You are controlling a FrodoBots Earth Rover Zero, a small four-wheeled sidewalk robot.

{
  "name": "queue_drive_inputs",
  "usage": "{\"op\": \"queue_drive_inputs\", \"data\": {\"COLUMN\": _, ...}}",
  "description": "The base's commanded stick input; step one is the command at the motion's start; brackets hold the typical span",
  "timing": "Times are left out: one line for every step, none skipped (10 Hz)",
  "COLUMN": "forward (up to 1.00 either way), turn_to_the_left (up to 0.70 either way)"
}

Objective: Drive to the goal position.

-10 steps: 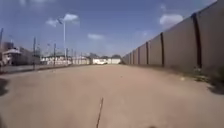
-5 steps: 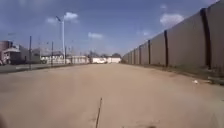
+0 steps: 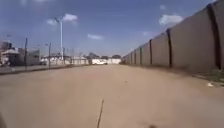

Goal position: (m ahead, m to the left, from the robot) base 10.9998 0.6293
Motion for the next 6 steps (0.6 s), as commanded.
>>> {"op": "queue_drive_inputs", "data": {"forward": 1.0, "turn_to_the_left": 0.0}}
{"op": "queue_drive_inputs", "data": {"forward": 1.0, "turn_to_the_left": 0.0}}
{"op": "queue_drive_inputs", "data": {"forward": 1.0, "turn_to_the_left": 0.0}}
{"op": "queue_drive_inputs", "data": {"forward": 1.0, "turn_to_the_left": 0.0}}
{"op": "queue_drive_inputs", "data": {"forward": 1.0, "turn_to_the_left": 0.0}}
{"op": "queue_drive_inputs", "data": {"forward": 1.0, "turn_to_the_left": 0.0}}
